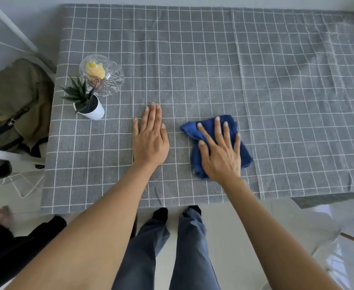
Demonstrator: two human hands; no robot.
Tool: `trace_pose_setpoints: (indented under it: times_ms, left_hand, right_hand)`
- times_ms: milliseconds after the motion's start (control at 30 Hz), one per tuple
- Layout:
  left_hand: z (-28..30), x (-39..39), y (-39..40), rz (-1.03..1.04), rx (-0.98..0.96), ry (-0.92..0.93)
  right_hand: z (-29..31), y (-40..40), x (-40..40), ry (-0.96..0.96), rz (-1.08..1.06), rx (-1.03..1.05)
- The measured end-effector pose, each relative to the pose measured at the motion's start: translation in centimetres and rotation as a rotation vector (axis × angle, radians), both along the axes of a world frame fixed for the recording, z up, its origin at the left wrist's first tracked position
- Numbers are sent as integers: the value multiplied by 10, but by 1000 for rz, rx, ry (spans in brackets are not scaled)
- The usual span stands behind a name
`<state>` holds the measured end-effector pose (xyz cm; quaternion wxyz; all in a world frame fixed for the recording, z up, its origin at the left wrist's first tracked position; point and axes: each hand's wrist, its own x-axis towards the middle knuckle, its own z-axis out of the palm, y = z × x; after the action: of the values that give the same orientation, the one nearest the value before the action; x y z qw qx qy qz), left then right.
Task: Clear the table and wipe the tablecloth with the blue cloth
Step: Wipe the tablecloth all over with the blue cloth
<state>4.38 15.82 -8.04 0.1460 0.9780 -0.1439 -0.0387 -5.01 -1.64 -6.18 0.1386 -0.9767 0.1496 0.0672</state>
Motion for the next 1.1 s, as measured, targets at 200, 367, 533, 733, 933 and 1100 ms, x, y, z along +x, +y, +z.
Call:
trace_pose_setpoints:
  times_ms: [200,367,533,733,933,1100]
  left_hand:
    - [1,1,1,-5,20,9]
    - [1,1,-1,-5,26,0]
    - [1,1,-2,-1,15,0]
    - [1,1,0,-8,6,-3]
    - [0,1,0,-13,23,2]
    - [2,0,-1,1,29,5]
  right_hand:
    - [3,-60,5,42,-304,-4]
    - [4,-41,4,27,-269,17]
    - [9,-4,0,14,-73,50]
    - [2,-10,4,-13,-28,31]
    - [1,-32,20,31,-285,18]
    - [3,0,9,11,-5,24]
